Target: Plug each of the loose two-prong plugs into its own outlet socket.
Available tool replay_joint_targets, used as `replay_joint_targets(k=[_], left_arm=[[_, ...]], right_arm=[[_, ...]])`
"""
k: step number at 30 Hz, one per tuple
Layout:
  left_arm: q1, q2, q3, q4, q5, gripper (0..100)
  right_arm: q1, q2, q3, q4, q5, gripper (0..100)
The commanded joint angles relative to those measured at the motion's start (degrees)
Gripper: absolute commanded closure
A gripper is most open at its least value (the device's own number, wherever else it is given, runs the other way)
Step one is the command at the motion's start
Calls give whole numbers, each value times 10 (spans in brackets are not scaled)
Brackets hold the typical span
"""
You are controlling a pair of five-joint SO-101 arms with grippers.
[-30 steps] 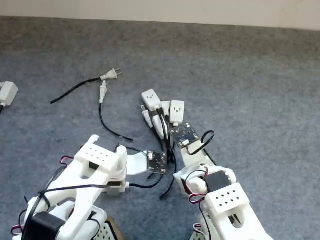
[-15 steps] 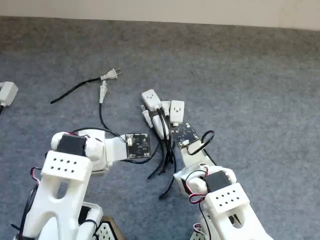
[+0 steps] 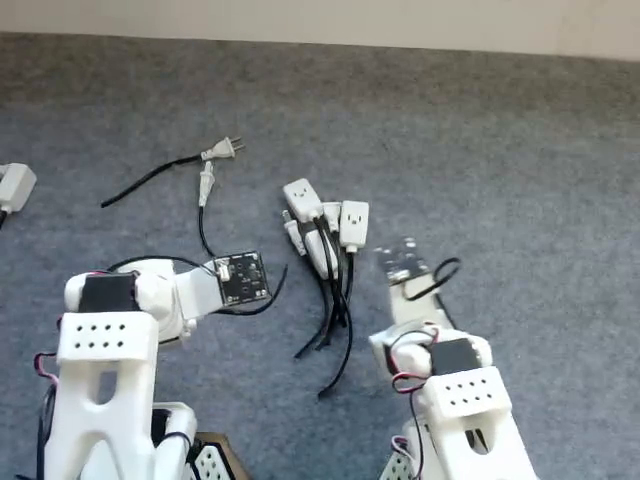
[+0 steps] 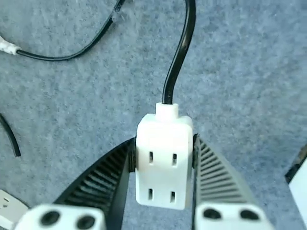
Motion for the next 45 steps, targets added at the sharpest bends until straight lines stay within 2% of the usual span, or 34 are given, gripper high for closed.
replay_joint_targets(k=[1, 5, 10, 13, 17, 24, 30, 35, 37, 42, 45], left_arm=[[-38, -9, -41, 20, -27, 996], [-37, -10, -47, 44, -55, 996], [58, -10, -61, 113, -58, 996], [122, -10, -36, 110, -40, 996], [167, -5, 28, 36, -6, 996], [164, -4, 175, -145, -5, 992], [115, -5, 206, -211, -7, 851], [43, -9, 160, -207, -8, 806], [21, -9, 125, -180, -9, 799], [33, -6, 79, -62, -69, 796], [49, -8, 79, -37, -67, 796]], right_arm=[[102, -9, -37, -5, -2, 793], [145, -9, -37, -5, -6, 793], [145, -8, -36, -8, -4, 793], [138, -8, -33, -8, -3, 793], [121, -8, -32, -8, -3, 793], [120, -8, -31, -8, -2, 793], [120, -8, -31, -7, -2, 793], [120, -8, -31, -7, -2, 793], [120, -8, -31, -7, -2, 793], [109, -8, -31, -7, -2, 793], [91, -8, -30, -5, -2, 793]])
